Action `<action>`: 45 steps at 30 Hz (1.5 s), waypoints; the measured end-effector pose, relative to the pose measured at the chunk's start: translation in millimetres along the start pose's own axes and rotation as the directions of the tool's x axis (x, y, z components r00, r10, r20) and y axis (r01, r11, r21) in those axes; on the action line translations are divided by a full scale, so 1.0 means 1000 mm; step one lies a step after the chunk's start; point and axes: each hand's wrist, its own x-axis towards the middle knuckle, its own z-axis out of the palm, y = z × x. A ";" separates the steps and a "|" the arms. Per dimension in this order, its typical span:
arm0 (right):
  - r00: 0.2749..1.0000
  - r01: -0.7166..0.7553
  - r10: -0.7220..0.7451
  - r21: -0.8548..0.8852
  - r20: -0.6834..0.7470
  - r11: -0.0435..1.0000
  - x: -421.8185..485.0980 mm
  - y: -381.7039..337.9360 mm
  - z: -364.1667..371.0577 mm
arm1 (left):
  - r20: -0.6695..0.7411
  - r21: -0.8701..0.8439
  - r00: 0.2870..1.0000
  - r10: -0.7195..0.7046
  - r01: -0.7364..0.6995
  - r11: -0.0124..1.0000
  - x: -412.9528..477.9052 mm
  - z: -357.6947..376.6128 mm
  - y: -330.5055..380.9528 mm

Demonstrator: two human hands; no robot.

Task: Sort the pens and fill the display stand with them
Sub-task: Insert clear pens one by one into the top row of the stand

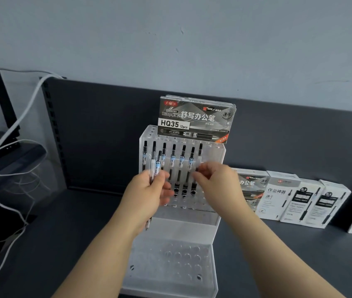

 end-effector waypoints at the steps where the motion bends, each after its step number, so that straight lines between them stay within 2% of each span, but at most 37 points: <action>1: 1.000 -0.002 0.003 -0.038 0.014 0.999 -0.001 0.002 0.003 | 0.001 0.005 1.000 0.004 -0.004 1.000 0.000 0.000 0.000; 12: 0.999 -0.026 0.027 -0.051 0.024 0.998 -0.005 0.004 0.004 | -0.034 0.009 0.997 0.074 -0.073 0.997 -0.006 -0.001 -0.006; 16: 1.000 -0.026 0.026 -0.130 -0.003 0.991 -0.004 0.004 0.006 | -0.041 -0.010 0.997 0.070 -0.071 0.997 -0.008 0.000 -0.004; 19: 0.999 -0.044 0.044 -0.114 -0.008 0.992 -0.005 0.003 0.008 | -0.037 -0.025 0.997 0.060 -0.061 0.998 -0.010 0.000 -0.001; 26: 0.999 -0.050 0.053 -0.128 0.014 0.990 -0.005 0.002 0.006 | 0.017 -0.224 0.999 -0.029 0.032 0.974 -0.023 -0.002 0.003; 29: 0.998 -0.062 0.061 -0.028 -0.032 0.998 -0.012 0.000 0.003 | 0.101 -0.436 0.990 -0.103 0.137 0.890 -0.030 -0.001 0.010; 32: 0.998 -0.001 0.009 0.125 -0.064 0.992 -0.030 -0.013 -0.006 | 0.150 -0.513 0.983 -0.105 0.168 0.842 -0.035 0.003 0.014; 34: 0.995 0.015 -0.042 0.278 0.091 0.960 -0.045 -0.027 -0.011 | 0.160 -0.513 0.983 -0.094 0.164 0.843 -0.040 0.010 0.016; 36: 0.959 -0.029 -0.088 0.402 0.270 0.915 -0.055 -0.035 -0.013 | 0.171 -0.508 0.981 -0.089 0.165 0.845 -0.044 0.017 0.017; 38: 0.935 -0.087 -0.084 0.451 0.345 0.888 -0.059 -0.034 -0.016 | 0.199 -0.505 0.976 -0.087 0.178 0.845 -0.047 0.023 0.018; 42: 0.910 -0.175 -0.074 0.540 0.408 0.823 -0.053 -0.025 -0.025 | 0.239 -0.452 0.969 -0.068 0.174 0.875 -0.048 0.029 0.020; 45: 0.965 -0.116 -0.023 0.506 0.260 0.855 -0.040 -0.020 -0.034 | 0.126 -0.372 0.992 -0.013 0.059 0.926 -0.039 0.026 0.021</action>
